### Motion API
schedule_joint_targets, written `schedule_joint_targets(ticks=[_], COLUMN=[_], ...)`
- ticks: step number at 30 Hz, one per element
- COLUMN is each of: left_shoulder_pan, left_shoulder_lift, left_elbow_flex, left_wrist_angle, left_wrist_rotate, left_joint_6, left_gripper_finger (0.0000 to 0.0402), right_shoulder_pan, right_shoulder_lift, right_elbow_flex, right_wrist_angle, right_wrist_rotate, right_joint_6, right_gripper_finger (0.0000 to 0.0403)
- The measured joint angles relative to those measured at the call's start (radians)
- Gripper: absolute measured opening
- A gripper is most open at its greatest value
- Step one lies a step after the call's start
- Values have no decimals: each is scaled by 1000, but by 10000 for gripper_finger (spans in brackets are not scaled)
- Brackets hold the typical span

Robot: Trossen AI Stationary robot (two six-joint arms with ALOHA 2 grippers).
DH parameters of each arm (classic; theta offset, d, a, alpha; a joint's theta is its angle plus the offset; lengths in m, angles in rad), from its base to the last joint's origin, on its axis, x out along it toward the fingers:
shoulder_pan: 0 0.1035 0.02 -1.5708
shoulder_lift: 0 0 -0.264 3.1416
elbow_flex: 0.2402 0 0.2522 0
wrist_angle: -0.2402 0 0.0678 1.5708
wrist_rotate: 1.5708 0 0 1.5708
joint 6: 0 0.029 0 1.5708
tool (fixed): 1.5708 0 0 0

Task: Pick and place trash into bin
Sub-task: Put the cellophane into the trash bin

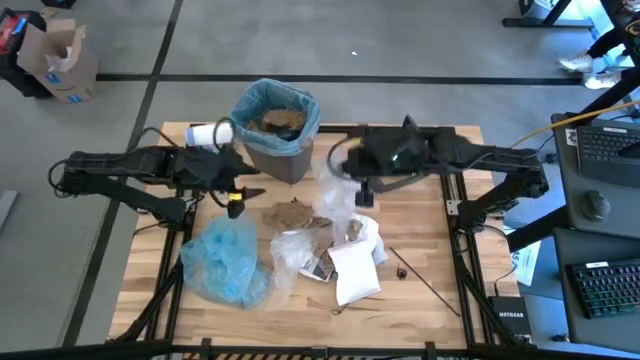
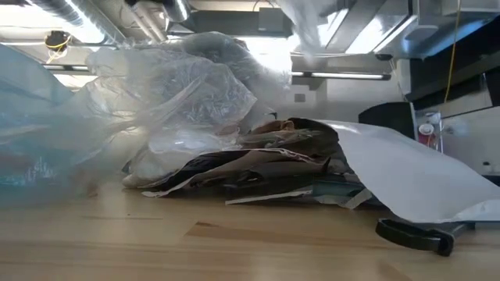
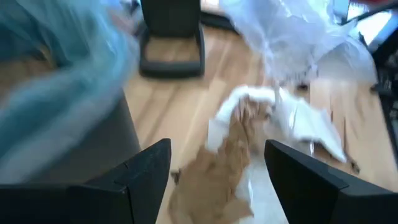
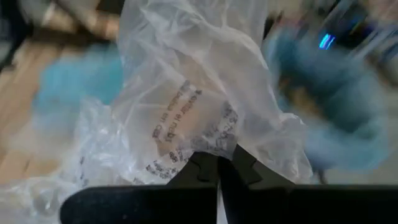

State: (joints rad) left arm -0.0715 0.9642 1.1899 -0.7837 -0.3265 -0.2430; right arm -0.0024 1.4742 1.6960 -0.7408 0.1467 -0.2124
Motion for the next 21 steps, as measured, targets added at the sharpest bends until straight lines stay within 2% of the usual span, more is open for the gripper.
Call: schedule_joint_targets(ticks=[5, 9, 13, 16, 19, 21], left_shoulder_pan=[0, 0, 2, 3, 3, 3], left_shoulder_lift=[-7, -14, -15, -20, -28, -34], left_elbow_flex=[106, 178, 240, 257, 257, 257], left_wrist_angle=[2, 19, 33, 91, 129, 134], left_wrist_rotate=[-70, -174, -310, -369, -376, -377], left_joint_6=[65, 131, 199, 249, 285, 290], left_gripper_finger=[253, 253, 253, 253, 253, 253], right_shoulder_pan=[-83, -165, -246, -294, -341, -366], right_shoulder_lift=[0, 32, 115, 189, 262, 303], right_elbow_flex=[27, 28, 27, 26, 26, 25], right_wrist_angle=[298, 554, 814, 1017, 1128, 1121], right_wrist_rotate=[0, -7, -62, -65, -68, -60], right_joint_6=[-119, -205, -219, -221, -223, -214], right_gripper_finger=[1, 1, 1, 1, 1, 1])
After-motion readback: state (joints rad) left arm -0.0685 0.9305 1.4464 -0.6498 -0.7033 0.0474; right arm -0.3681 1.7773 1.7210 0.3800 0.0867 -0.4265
